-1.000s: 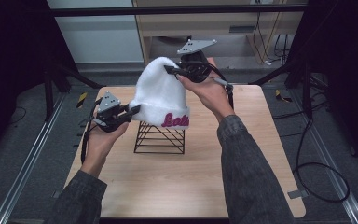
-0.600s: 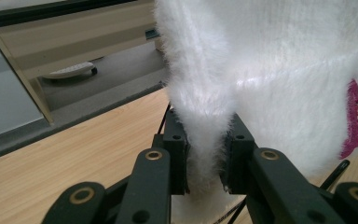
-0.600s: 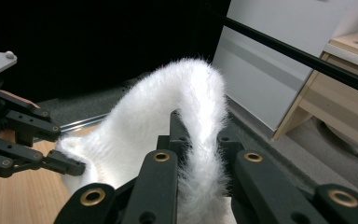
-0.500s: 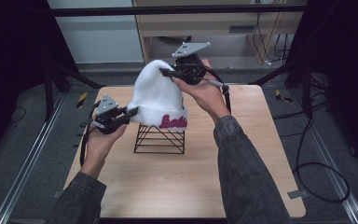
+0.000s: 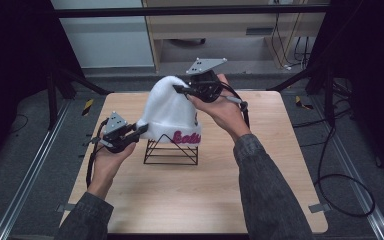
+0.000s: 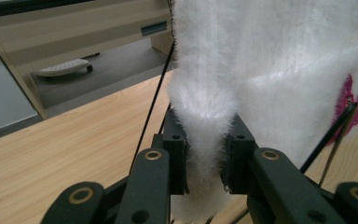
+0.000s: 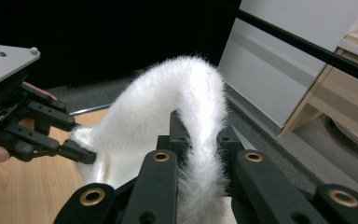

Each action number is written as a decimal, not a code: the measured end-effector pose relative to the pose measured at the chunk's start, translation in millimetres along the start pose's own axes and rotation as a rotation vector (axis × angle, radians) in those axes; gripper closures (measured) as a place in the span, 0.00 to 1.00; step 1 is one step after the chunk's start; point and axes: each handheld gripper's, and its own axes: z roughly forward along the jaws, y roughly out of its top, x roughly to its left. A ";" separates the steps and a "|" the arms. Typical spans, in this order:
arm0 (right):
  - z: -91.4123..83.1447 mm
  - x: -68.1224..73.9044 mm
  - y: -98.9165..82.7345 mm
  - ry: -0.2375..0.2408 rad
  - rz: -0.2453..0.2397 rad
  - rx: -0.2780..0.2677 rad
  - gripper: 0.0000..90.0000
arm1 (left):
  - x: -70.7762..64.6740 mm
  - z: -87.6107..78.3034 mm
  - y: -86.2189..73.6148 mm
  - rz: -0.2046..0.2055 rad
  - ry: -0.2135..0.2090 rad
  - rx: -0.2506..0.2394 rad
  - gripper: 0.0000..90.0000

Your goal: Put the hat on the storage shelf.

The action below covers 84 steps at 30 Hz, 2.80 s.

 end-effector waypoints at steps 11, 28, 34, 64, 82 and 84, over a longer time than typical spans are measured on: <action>-1.2 21.5 -16.6 0.024 -0.018 0.061 0.92 | -2.9 2.7 -22.4 -0.004 -0.013 0.034 0.83; 11.3 42.1 -42.3 0.056 -0.003 0.173 0.91 | 5.1 5.5 -54.5 -0.028 -0.057 0.116 0.83; 17.5 48.2 -50.2 0.076 0.000 0.215 0.91 | 7.4 8.2 -64.2 -0.033 -0.069 0.152 0.83; 8.0 60.2 -49.1 0.045 0.048 0.205 0.35 | 29.6 -39.1 -70.3 -0.115 0.041 0.219 0.19; -12.4 53.9 -35.3 -0.030 0.089 0.209 0.11 | 28.9 -44.9 -72.5 -0.116 0.027 0.264 0.07; -16.7 52.1 -36.0 -0.036 0.092 0.212 0.09 | 27.2 -44.8 -74.0 -0.107 0.025 0.272 0.06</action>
